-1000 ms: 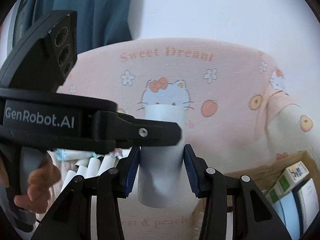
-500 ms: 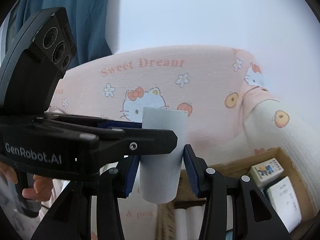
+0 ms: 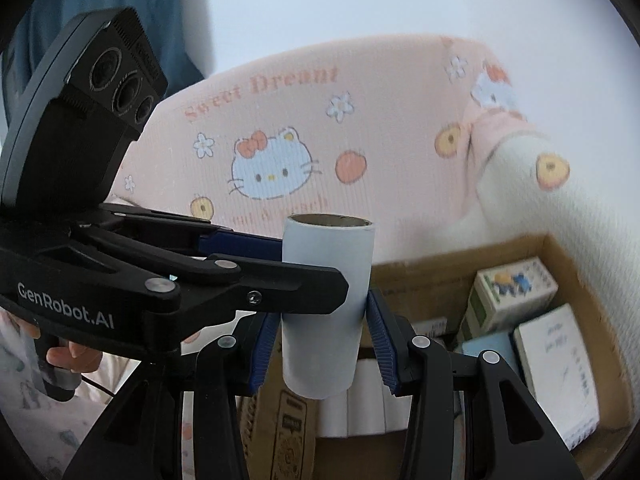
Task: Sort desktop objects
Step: 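Carry the held tube with the left gripper into the cardboard box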
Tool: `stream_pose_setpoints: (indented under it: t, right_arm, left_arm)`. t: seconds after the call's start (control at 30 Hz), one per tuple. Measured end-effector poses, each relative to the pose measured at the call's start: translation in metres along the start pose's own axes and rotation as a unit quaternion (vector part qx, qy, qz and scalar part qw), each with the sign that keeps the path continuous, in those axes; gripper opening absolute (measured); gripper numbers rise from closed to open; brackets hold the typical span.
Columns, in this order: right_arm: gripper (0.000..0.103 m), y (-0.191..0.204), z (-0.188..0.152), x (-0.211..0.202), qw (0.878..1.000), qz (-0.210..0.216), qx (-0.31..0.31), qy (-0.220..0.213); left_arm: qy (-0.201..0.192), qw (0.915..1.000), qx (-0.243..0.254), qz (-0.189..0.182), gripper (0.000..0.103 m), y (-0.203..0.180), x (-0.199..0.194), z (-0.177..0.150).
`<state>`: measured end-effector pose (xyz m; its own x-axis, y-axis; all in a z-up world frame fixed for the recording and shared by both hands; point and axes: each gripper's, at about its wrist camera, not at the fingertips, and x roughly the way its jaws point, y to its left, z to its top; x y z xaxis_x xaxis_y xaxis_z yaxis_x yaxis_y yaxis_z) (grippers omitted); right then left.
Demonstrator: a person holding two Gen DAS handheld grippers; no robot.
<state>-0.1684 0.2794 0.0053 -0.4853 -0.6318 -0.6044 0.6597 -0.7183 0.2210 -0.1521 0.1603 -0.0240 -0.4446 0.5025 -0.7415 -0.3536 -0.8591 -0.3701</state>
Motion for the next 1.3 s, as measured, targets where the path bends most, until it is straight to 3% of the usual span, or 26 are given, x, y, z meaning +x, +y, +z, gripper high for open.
stream_pose_setpoints:
  t: [0.23, 0.5, 0.67, 0.87, 1.0, 1.13, 1.3]
  right_arm:
    - [0.041, -0.035, -0.003, 0.008, 0.998, 0.010, 0.055, 0.041]
    - [0.041, -0.048, -0.011, 0.026, 0.991, -0.004, 0.075, 0.109]
    - [0.041, -0.059, -0.015, 0.032, 0.987, 0.000, 0.099, 0.124]
    - [0.041, -0.067, -0.022, 0.034, 0.985, 0.005, 0.103, 0.141]
    - [0.041, -0.067, -0.025, 0.040, 0.984, -0.001, 0.079, 0.162]
    - [0.041, -0.072, -0.029, 0.046, 0.980, -0.002, 0.072, 0.184]
    - [0.041, -0.077, -0.028, 0.045, 0.978, -0.015, 0.074, 0.194]
  left_arm:
    - [0.033, 0.9950, -0.080, -0.049, 0.046, 0.013, 0.033, 0.012]
    - [0.059, 0.9933, -0.095, -0.031, 0.054, 0.006, 0.056, 0.011]
    - [0.083, 0.9910, -0.100, -0.034, 0.054, 0.006, 0.069, 0.008]
    - [0.115, 0.9784, -0.160, -0.062, 0.055, 0.017, 0.087, 0.000]
    - [0.132, 0.9753, -0.171, -0.047, 0.048, 0.019, 0.097, -0.003]
    - [0.150, 0.9617, -0.221, -0.060, 0.048, 0.028, 0.110, -0.008]
    - [0.152, 0.9580, -0.240, -0.041, 0.048, 0.032, 0.116, -0.009]
